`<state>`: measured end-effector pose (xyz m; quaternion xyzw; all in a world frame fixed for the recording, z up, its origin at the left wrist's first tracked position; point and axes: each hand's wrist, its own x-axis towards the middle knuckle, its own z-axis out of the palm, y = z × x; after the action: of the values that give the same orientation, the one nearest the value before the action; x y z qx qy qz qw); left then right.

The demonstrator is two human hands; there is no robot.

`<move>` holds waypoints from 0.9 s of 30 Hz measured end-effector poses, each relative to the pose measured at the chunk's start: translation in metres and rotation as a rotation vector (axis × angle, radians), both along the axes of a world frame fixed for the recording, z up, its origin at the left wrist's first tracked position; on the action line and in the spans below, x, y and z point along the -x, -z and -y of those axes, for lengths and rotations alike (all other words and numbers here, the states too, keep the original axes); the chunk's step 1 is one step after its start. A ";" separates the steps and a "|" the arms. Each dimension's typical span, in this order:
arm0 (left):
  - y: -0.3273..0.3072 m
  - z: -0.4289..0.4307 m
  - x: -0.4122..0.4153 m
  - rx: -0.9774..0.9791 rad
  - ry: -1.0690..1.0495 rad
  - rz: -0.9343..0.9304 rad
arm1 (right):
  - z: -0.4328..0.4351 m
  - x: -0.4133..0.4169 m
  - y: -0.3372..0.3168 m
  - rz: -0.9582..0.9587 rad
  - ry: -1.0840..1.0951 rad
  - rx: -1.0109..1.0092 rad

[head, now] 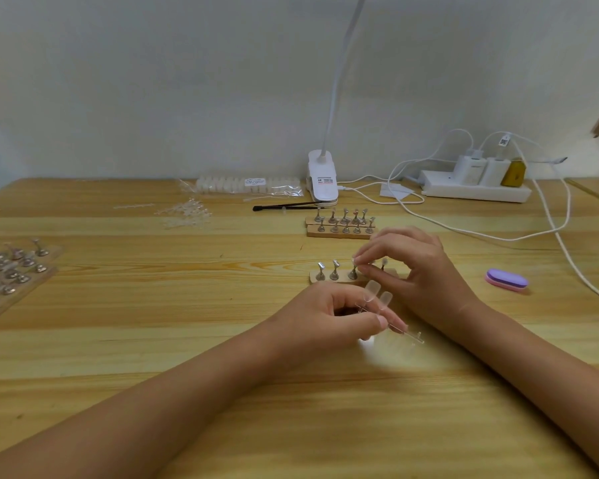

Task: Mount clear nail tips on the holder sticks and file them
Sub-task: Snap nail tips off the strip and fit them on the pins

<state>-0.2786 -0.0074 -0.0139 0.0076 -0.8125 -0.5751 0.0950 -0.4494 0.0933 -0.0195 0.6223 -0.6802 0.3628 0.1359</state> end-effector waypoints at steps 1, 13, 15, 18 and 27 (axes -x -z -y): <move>0.000 0.000 0.000 -0.007 -0.007 0.004 | 0.000 0.000 0.000 -0.019 0.002 -0.004; 0.000 0.002 0.001 -0.033 -0.138 0.024 | -0.029 -0.022 -0.022 0.454 -0.089 -0.100; 0.001 0.002 0.001 -0.039 -0.161 0.018 | -0.031 -0.026 -0.022 0.427 -0.095 -0.106; -0.001 0.001 0.001 -0.098 -0.187 0.024 | -0.029 -0.028 -0.024 0.398 -0.087 -0.031; -0.006 0.002 0.003 -0.280 -0.203 0.012 | -0.032 -0.020 -0.018 -0.351 -0.089 0.137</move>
<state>-0.2818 -0.0093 -0.0080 0.1064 -0.7199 -0.6702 0.1458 -0.4291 0.1257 -0.0011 0.6947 -0.5916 0.2999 0.2784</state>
